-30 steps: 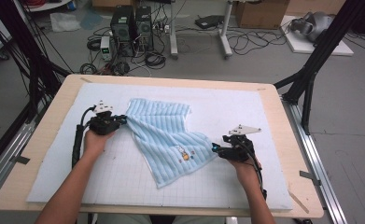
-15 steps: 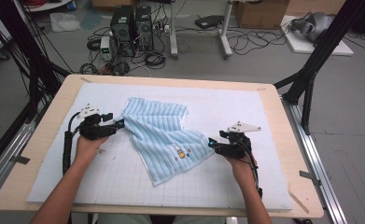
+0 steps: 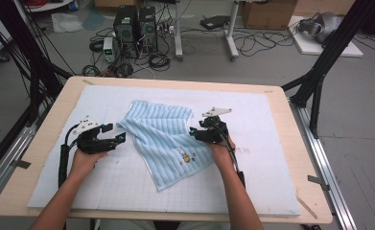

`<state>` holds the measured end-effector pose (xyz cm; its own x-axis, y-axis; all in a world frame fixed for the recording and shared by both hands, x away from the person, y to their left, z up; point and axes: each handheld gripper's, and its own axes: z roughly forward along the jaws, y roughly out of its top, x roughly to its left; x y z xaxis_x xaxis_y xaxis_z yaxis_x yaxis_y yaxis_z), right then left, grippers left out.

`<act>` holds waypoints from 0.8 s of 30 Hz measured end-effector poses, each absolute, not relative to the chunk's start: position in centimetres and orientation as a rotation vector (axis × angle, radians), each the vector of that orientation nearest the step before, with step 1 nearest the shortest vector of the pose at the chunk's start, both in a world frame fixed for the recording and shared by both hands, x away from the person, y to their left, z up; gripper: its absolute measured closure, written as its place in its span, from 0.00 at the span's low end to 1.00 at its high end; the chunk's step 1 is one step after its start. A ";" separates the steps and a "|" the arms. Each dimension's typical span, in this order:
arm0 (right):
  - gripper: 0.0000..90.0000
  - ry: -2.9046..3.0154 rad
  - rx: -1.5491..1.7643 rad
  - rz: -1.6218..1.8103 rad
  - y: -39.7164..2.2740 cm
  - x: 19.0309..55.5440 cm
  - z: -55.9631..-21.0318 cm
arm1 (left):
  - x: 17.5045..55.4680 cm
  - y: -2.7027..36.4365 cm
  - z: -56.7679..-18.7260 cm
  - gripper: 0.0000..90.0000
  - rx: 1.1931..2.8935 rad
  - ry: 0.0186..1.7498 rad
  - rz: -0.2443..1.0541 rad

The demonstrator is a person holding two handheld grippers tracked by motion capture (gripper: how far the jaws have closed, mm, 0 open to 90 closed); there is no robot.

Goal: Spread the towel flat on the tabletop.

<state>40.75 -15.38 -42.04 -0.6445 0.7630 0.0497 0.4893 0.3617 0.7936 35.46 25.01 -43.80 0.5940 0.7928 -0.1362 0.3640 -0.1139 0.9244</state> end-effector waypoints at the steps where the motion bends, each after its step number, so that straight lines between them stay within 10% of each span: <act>1: 0.57 2.303 1.108 1.156 -14.9 41.3 -42.2 | 35.5 25.0 -43.8 0.29 1.710 0.961 0.480; 16: 0.65 2.361 1.212 1.015 -10.1 47.3 -44.0 | 35.5 24.8 -44.0 0.30 1.717 0.942 0.449; 24: 0.96 2.443 1.128 1.009 -9.8 47.7 -43.7 | 35.5 24.7 -44.1 0.30 1.729 0.944 0.447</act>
<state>47.71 -9.82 -43.74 -0.6618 0.7483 0.0462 0.5628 0.4551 0.6900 35.46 24.68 -44.10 0.6168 0.7728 -0.1497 0.3744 -0.1207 0.9194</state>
